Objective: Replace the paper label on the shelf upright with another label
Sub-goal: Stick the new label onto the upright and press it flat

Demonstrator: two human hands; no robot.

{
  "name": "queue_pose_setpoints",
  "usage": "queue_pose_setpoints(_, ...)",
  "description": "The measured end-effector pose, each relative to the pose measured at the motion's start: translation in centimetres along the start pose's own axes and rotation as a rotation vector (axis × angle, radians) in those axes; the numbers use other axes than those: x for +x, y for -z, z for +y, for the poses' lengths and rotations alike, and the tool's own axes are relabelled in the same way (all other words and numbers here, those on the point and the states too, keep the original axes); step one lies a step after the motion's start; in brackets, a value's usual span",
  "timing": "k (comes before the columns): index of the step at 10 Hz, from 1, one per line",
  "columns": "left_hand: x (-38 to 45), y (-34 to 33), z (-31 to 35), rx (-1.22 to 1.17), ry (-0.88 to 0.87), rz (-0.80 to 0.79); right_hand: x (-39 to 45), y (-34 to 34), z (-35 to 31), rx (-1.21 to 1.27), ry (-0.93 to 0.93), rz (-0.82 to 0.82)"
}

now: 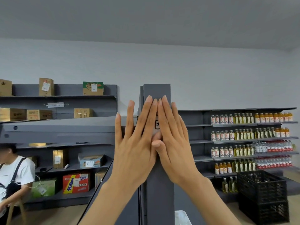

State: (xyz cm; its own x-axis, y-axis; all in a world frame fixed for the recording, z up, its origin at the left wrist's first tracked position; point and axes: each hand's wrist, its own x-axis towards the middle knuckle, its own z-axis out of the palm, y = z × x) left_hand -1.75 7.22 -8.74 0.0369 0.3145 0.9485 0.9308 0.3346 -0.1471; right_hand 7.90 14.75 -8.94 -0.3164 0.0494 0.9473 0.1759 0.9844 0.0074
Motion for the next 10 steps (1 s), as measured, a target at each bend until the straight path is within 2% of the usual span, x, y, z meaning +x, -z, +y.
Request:
queue_pose_setpoints(4, -1.2, 0.7, -1.3, -0.014, 0.016, -0.042, -1.4, 0.6, 0.4, -0.064, -0.093, -0.058)
queue_pose_setpoints(7, -2.3, 1.4, -1.5, -0.018, 0.046, -0.117, -2.3, 2.0, -0.1, 0.028, -0.098, -0.049)
queue_pose_setpoints(9, -2.2, 3.2, -2.2, -0.153, 0.021, -0.098, -1.1, 4.9, -2.5, 0.393, -0.312, 0.19)
queue_pose_setpoints(10, -1.3, 4.9, -2.7, -0.307, 0.041, -0.057, -0.4, 7.8, -4.7, 0.413, -0.253, 0.26)
